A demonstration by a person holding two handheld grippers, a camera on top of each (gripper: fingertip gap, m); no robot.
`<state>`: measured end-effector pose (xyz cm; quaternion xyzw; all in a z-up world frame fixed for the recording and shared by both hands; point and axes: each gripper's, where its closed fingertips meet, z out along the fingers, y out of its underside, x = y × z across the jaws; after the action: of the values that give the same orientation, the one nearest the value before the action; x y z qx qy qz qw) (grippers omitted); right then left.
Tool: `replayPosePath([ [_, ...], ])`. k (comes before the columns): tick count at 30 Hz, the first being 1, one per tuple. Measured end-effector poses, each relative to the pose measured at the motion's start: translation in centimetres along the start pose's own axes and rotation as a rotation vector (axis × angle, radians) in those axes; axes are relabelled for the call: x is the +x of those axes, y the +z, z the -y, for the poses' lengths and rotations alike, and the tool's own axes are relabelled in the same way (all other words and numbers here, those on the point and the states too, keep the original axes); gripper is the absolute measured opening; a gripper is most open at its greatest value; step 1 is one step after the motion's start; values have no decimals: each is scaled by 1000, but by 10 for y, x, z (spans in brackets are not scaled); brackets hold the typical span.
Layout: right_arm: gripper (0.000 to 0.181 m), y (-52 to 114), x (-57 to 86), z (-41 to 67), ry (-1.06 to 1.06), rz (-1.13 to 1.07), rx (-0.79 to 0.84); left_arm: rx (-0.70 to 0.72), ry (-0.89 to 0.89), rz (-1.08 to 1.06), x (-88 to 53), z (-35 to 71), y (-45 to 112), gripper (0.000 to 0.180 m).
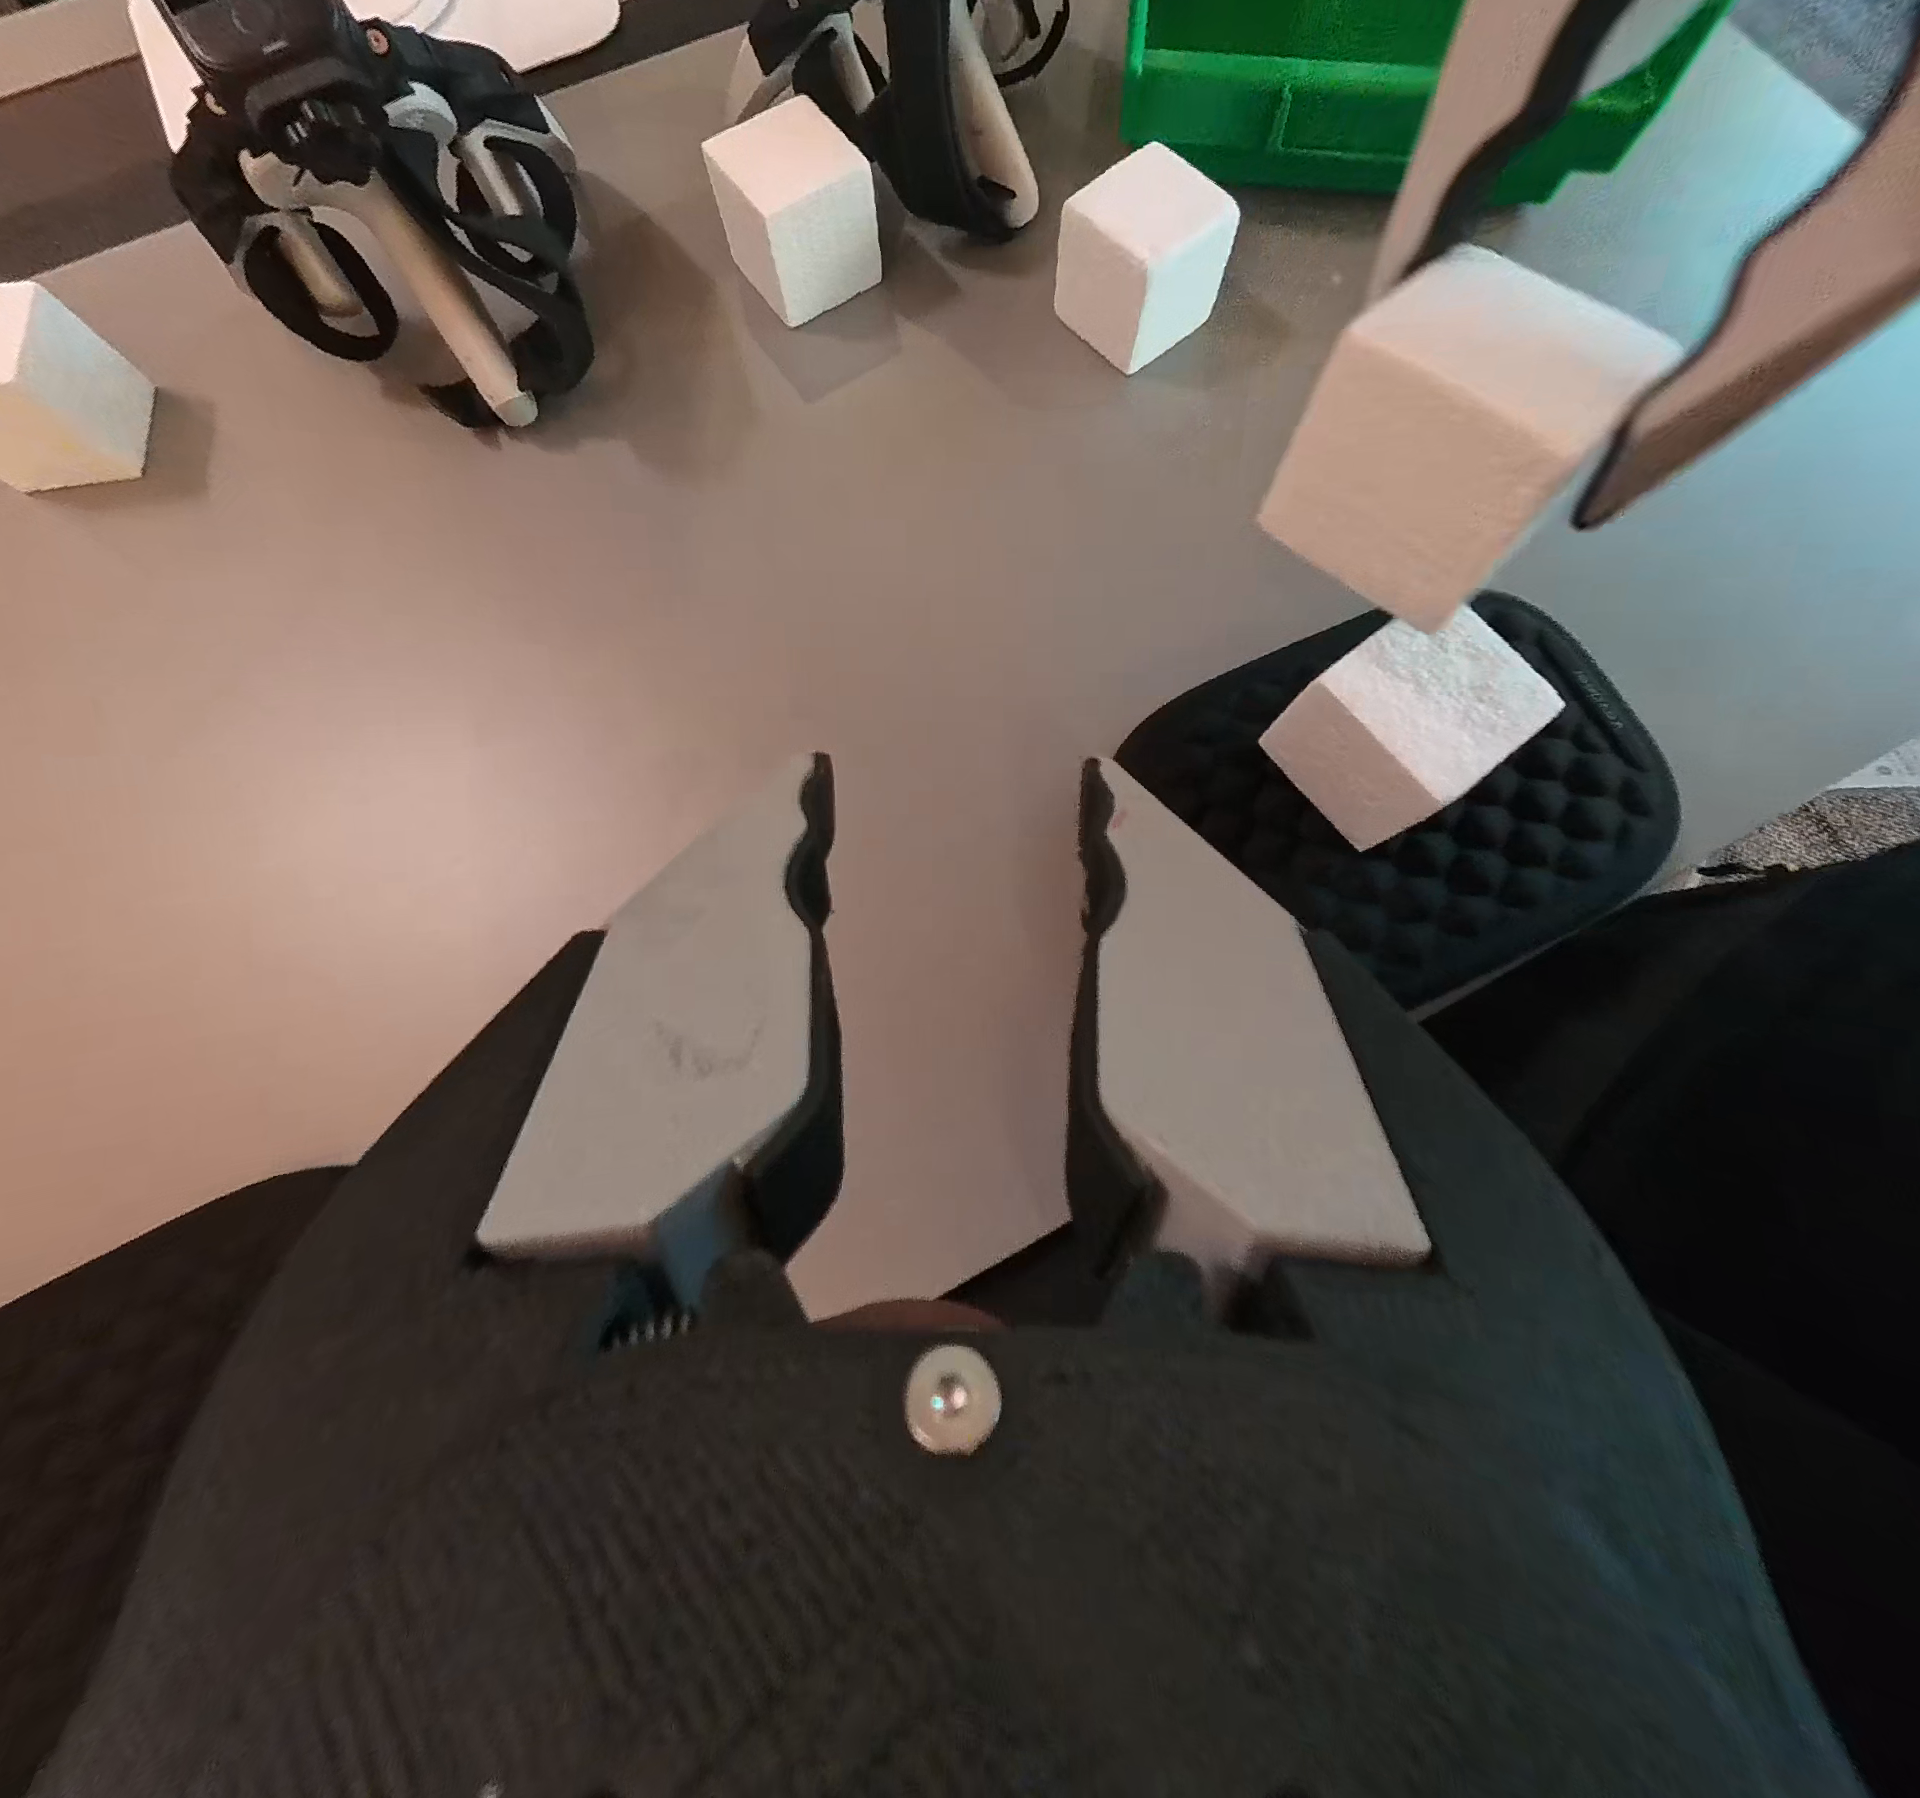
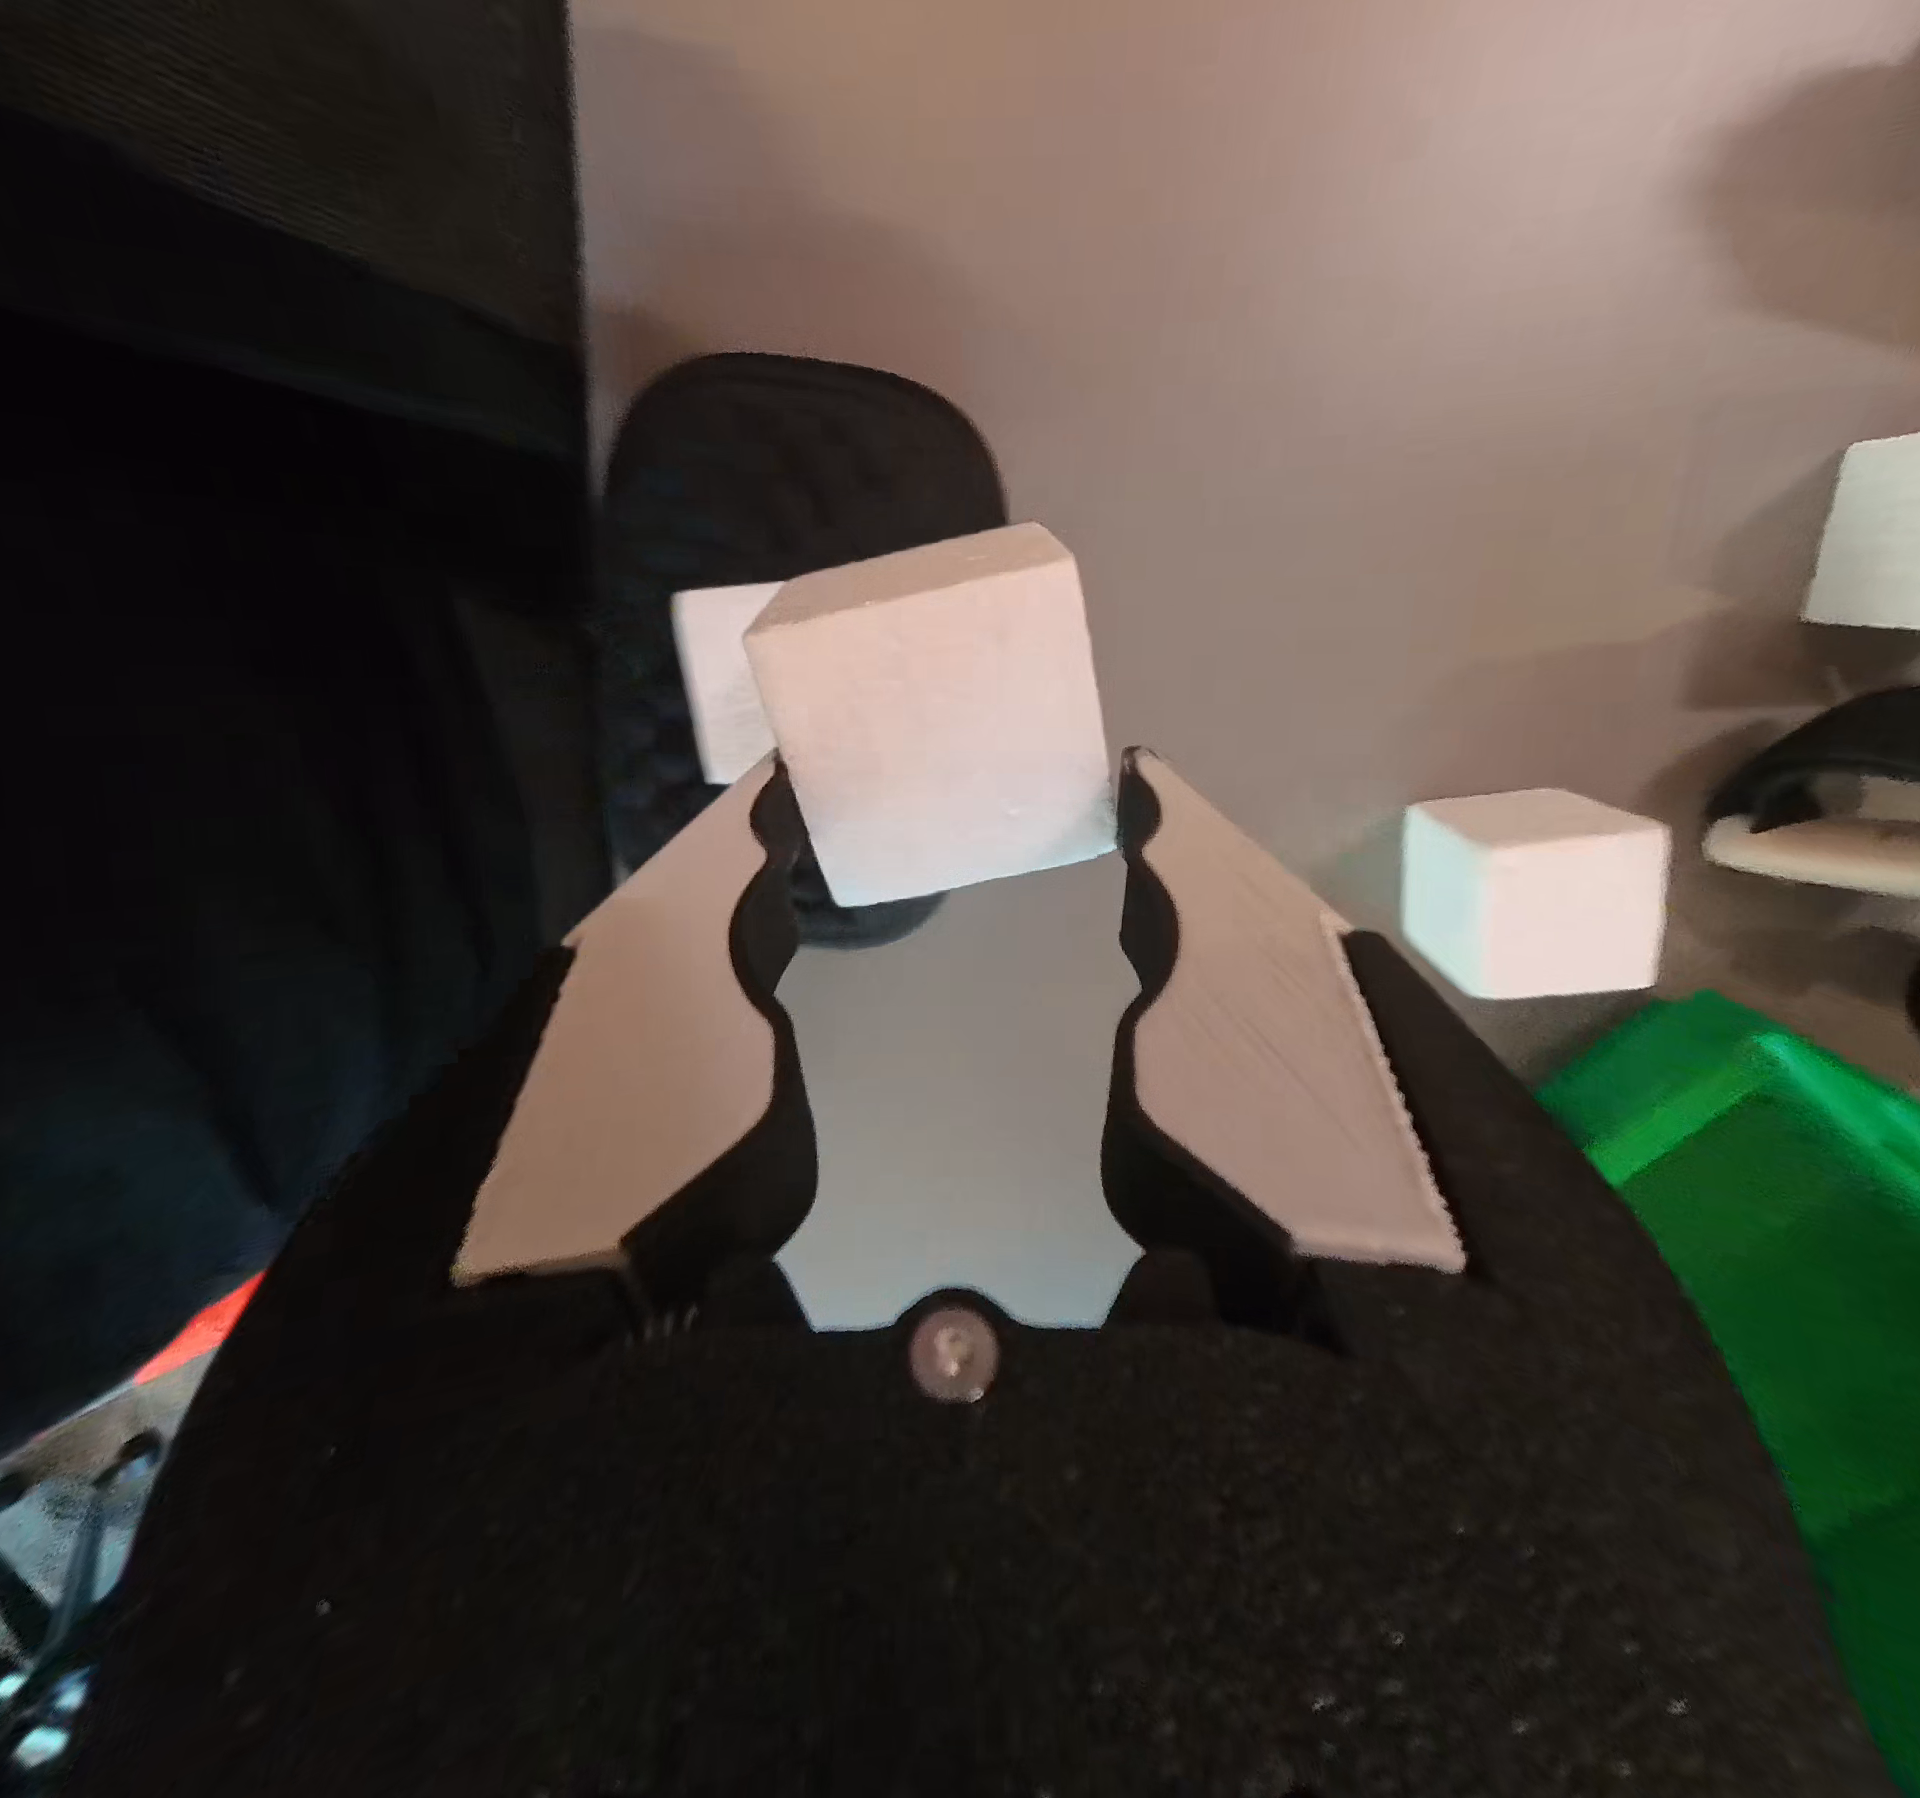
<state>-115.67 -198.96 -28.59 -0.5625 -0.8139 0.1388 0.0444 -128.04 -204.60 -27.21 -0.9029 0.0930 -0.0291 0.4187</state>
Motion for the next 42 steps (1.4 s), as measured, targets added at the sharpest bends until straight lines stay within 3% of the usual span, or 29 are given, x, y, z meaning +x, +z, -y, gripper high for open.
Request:
replayPosePath([
  [9, 62, 32, -35, -11, -13, -43, -112, 1, 3, -30, 4, 1, 2, 45],
  [16, 67, -8, -12, -2, 71, 5, 69, 19, -20, -18, 0, 2, -2, 45],
  [19, 62, -27, 51, -19, 102, -113, 97, 25, -30, -11, -1, 2, -3, 45],
  [28, 76, 44, 174, -76, 24, -237, -251, 3, -34, 17, -5, -2, -2, 46],
  [30, 74, 61, 176, -85, 5, -206, -316, 0, -40, 23, -6, -2, -2, 46],
  [32, 58, 67, 171, -89, -9, -182, -349, -1, -44, 26, -7, -2, -3, 46],
  [42, 58, -55, 40, 4, -34, -100, -94, 12, -28, -2, -3, 1, 0, 46],
])
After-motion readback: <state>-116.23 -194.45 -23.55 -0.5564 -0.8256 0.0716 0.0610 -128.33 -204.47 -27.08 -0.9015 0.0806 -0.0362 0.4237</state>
